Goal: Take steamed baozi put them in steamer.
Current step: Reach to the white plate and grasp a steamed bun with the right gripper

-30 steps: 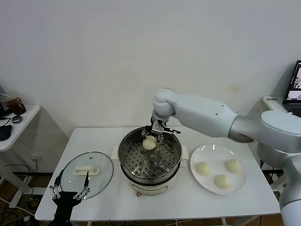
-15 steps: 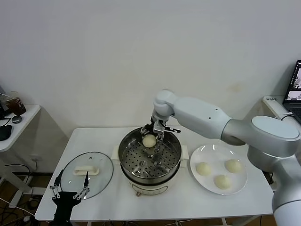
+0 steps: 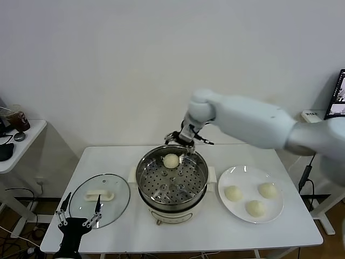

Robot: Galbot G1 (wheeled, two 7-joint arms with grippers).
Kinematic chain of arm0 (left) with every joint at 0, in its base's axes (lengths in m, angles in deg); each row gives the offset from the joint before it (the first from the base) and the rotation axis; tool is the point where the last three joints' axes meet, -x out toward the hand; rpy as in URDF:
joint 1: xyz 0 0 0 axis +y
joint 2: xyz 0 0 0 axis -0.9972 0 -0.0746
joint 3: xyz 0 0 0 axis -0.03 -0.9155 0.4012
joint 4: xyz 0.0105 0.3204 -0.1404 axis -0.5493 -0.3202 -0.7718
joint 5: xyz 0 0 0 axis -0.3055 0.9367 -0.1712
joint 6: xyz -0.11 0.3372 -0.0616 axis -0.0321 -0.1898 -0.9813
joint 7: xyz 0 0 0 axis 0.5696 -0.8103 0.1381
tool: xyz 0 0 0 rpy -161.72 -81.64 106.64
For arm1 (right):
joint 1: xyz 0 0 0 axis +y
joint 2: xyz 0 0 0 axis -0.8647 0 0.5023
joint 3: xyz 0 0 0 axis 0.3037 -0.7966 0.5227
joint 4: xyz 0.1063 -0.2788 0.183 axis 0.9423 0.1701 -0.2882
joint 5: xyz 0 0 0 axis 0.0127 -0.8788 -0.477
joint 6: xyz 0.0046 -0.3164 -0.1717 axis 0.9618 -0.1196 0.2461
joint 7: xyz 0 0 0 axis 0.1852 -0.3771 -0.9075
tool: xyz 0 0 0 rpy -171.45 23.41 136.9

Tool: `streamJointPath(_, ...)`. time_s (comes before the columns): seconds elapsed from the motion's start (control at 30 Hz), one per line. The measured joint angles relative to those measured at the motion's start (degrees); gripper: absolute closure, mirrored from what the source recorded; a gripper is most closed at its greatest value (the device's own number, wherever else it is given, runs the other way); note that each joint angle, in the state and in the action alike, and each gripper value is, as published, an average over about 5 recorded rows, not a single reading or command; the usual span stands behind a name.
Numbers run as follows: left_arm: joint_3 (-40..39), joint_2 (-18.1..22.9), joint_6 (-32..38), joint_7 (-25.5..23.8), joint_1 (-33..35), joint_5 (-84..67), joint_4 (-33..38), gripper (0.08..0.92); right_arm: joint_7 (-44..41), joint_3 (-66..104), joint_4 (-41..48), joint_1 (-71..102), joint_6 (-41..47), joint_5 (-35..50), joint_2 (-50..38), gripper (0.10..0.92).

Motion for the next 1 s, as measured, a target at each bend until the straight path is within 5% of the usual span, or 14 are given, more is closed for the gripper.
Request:
streamJointPath(0.37, -0.38, -0.7, -3.59, 0.9, -0.71, 0.61, 0.66, 0.177, -3.95, -3.41, -13.68, -3.35, 22.28, 5.4, -18.82, 0.203)
streamJointPath(0.67, -0.37, -0.25, -4.18, 0.87, -0.82, 1.62, 0.48, 0.177, -6.18, 0.81, -16.26, 6.27, 26.06, 1.27, -28.71, 0.203)
streamJointPath(1.0, 0.56, 0.63, -3.51, 1.2, -0.01, 3.04, 0.92, 0.177, -4.94, 11.8, -12.31, 22.01, 26.76, -5.84, -29.52, 0.203)
